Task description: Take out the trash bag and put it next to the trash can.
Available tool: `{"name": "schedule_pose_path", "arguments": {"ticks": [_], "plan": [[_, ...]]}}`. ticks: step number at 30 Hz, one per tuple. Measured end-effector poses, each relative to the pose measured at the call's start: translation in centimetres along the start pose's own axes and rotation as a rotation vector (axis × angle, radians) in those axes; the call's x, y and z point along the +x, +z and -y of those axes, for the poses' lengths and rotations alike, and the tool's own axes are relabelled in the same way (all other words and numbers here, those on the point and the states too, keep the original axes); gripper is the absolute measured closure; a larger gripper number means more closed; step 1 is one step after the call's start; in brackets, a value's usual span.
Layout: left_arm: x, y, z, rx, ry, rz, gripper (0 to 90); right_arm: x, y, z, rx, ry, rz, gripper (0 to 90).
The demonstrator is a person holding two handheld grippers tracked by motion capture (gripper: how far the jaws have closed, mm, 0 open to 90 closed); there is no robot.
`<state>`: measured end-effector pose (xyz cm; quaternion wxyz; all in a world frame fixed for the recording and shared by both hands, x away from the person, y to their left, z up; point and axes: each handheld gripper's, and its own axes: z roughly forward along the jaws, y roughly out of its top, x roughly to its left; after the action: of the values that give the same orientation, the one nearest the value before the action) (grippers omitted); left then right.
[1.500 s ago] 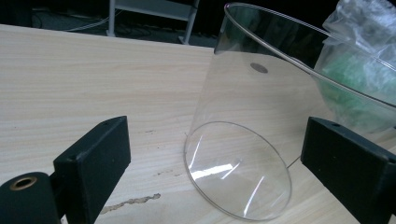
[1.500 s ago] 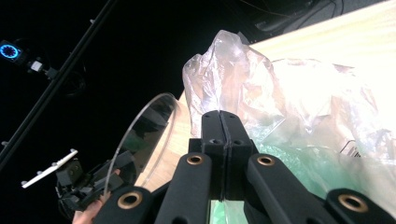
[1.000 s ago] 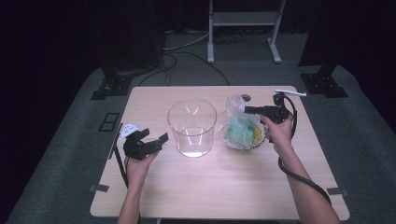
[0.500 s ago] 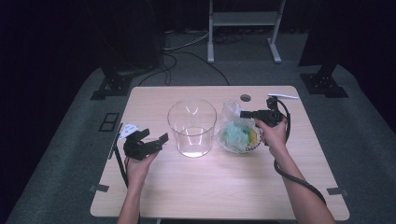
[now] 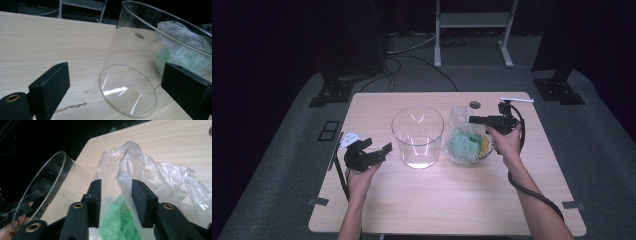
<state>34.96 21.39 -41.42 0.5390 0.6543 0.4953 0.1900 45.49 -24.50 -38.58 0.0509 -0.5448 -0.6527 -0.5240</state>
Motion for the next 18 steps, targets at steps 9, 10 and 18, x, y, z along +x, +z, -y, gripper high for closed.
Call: {"name": "schedule_pose_path", "arguments": {"ticks": [9, 10, 18], "plan": [[0.0, 0.0, 0.0, -0.002, -0.001, 0.000, 7.2, 0.9, -1.5, -0.9, -0.067, -0.059, 0.025, 50.1], [0.0, 0.0, 0.0, -0.002, -0.001, -0.001, 7.2, 1.0, -1.7, -1.0, -0.078, -0.061, 0.026, 49.5], [-0.1, 0.0, 0.0, -0.001, 0.000, 0.000, 7.2, 1.5, -3.7, -1.6, -0.123, -0.078, 0.006, 48.5]]}}
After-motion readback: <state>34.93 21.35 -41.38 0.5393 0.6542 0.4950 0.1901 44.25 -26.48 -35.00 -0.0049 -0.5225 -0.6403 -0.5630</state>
